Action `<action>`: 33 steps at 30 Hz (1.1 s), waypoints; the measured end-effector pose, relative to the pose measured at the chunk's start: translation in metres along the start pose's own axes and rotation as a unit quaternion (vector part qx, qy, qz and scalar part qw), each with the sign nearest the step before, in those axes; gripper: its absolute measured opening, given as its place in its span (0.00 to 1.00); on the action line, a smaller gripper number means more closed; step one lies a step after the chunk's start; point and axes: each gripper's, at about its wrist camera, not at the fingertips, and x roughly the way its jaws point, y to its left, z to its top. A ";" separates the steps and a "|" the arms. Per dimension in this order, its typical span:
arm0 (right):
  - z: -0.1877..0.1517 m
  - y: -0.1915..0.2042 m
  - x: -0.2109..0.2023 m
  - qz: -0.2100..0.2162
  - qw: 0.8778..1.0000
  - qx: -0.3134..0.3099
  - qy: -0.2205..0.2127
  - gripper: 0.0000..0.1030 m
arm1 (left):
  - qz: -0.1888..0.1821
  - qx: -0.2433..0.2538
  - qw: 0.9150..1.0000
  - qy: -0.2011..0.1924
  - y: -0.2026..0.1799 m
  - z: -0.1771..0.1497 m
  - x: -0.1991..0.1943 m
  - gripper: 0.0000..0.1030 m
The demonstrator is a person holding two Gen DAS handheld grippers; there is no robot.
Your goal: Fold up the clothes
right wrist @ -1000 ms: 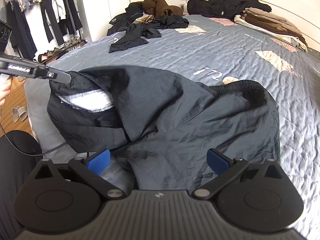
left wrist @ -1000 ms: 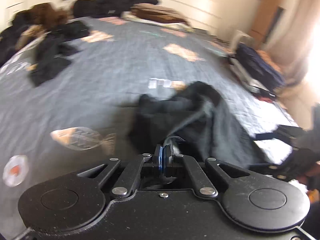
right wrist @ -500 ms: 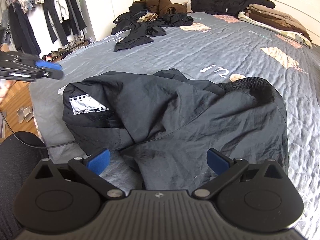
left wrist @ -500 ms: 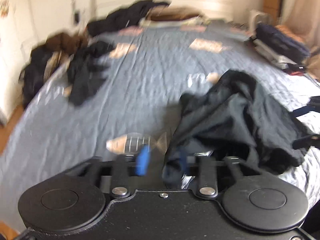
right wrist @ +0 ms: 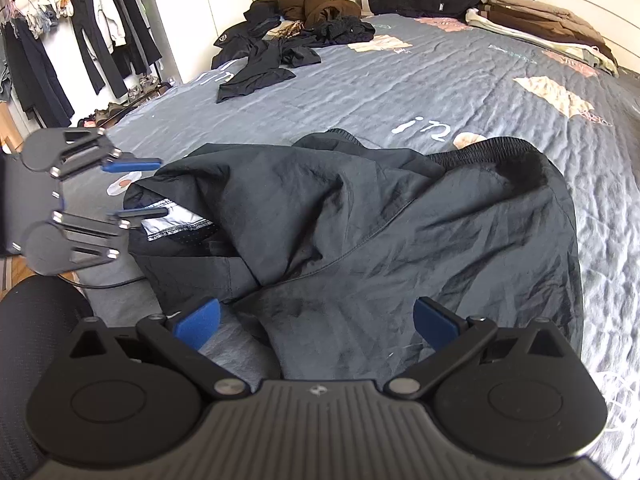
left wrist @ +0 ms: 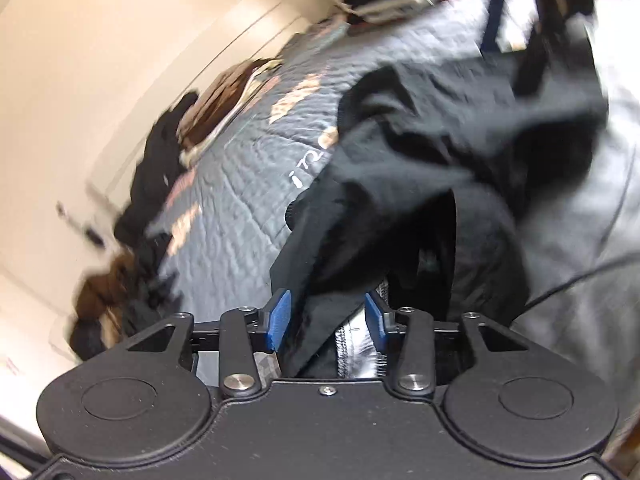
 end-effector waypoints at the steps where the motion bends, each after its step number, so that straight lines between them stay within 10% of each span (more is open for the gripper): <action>1: 0.000 0.000 0.001 0.000 1.000 0.001 0.001 1.00 | -0.002 0.017 1.000 0.002 -0.006 -0.002 0.006 0.38; 8: -0.001 -0.002 0.005 0.000 1.000 0.003 0.006 1.00 | 0.035 0.117 0.993 0.005 -0.036 -0.012 0.042 0.21; 9: -0.001 -0.003 0.005 -0.001 1.000 0.003 0.007 1.00 | 0.028 0.104 0.994 0.006 -0.033 -0.013 0.043 0.07; 14: -0.001 -0.005 0.003 0.004 1.000 0.008 0.006 1.00 | -0.051 -0.048 0.997 -0.020 0.003 -0.013 0.015 0.03; 23: 0.004 -0.007 -0.011 0.052 0.998 0.031 -0.011 1.00 | -0.196 -0.310 0.928 -0.064 0.092 -0.058 -0.071 0.01; 27: 0.006 0.000 -0.019 0.068 0.997 0.029 -0.021 1.00 | -0.161 -0.354 0.921 -0.034 0.112 -0.073 -0.076 0.02; 33: 0.013 0.006 -0.040 0.112 0.992 0.043 -0.040 1.00 | -0.204 -0.357 0.912 0.005 0.118 -0.085 -0.108 0.09</action>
